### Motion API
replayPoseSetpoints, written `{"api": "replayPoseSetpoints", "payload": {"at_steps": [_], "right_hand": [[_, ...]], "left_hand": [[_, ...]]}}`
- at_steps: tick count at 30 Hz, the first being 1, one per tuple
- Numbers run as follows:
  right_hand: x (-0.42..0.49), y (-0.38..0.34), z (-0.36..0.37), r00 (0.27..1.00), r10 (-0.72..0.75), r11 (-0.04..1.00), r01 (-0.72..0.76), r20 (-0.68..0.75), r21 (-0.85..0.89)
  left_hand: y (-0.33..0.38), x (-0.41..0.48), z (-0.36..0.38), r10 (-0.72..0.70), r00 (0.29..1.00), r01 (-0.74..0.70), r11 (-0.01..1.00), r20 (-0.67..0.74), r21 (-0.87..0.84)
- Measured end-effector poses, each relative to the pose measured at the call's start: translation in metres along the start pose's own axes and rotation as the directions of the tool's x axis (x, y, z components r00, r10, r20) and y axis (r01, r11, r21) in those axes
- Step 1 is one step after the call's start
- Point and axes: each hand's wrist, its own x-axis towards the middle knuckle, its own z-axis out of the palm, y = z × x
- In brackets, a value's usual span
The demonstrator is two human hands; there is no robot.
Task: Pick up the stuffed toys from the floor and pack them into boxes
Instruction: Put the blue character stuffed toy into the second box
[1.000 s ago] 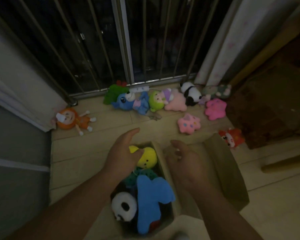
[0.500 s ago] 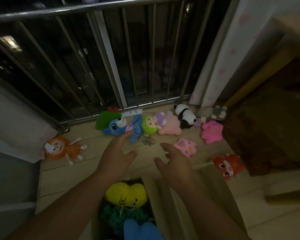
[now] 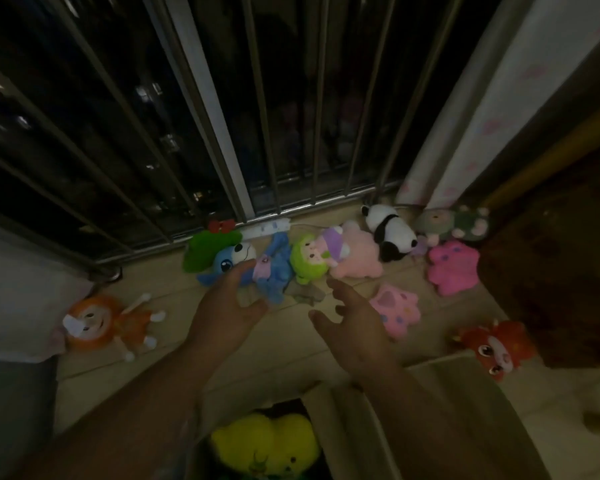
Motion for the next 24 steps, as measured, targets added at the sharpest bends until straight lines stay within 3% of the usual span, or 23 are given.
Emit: {"api": "replayPoseSetpoints", "payload": {"at_steps": [9, 17, 21, 24], "right_hand": [[0.115, 0.062, 0.146, 0.993, 0.111, 0.992, -0.108, 0.037, -0.061], [0.206, 0.125, 0.249, 0.987, 0.128, 0.982, -0.113, 0.093, -0.153], [0.234, 0.144, 0.289, 0.972, 0.164, 0.969, -0.128, 0.166, -0.210], [0.250, 0.155, 0.310, 0.978, 0.153, 0.949, -0.105, 0.141, -0.298]], "left_hand": [[-0.152, 0.136, 0.044, 0.004, 0.996, -0.007, 0.999, 0.090, 0.037], [-0.257, 0.229, 0.094, 0.089, 0.983, -0.132, 0.950, 0.160, 0.284], [-0.285, 0.268, 0.111, 0.062, 0.981, -0.146, 0.861, 0.184, 0.487], [-0.301, 0.281, 0.125, -0.007, 0.984, -0.097, 0.822, 0.180, 0.561]]}}
